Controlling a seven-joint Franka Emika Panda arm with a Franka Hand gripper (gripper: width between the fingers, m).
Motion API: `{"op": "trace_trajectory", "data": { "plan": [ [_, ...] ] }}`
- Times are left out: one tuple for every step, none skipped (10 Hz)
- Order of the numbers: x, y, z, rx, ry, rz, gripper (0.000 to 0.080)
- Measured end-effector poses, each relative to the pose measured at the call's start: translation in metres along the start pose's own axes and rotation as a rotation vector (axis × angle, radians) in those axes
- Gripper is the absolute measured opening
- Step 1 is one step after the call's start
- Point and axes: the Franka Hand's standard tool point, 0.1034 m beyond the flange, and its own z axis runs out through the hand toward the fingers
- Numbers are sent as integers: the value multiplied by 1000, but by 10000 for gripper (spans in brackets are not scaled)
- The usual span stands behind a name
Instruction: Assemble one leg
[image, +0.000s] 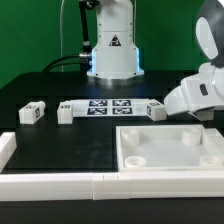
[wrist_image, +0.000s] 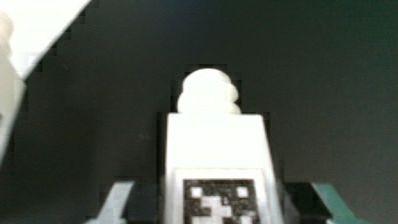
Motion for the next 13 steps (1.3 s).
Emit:
{"op": "trace_trajectory", "data": {
  "plan": [
    [-14,2,-13,-13,-8,4,287],
    [-27,2,-25,-24,-19,5,287],
    [-36,2,-38,-32,-25,7,287],
    [-37,2,-44,-32,-24,6,287],
    [-35,3,-45,-31,-3,7,287],
    [-32,2,-47,-32,32,8,287],
    [-31,1,-47,-32,45,8,287],
    [-21,1,-53,-28,141,11,287],
    [-22,2,-55,-33,228,17,287],
    [-23,6,-60,-38,332,24,287],
    [-31,19,-74,-39,442,51,287],
    [-35,28,-86,-40,563,69,287],
    [-39,40,-97,-39,645,77,287]
  ]
}}
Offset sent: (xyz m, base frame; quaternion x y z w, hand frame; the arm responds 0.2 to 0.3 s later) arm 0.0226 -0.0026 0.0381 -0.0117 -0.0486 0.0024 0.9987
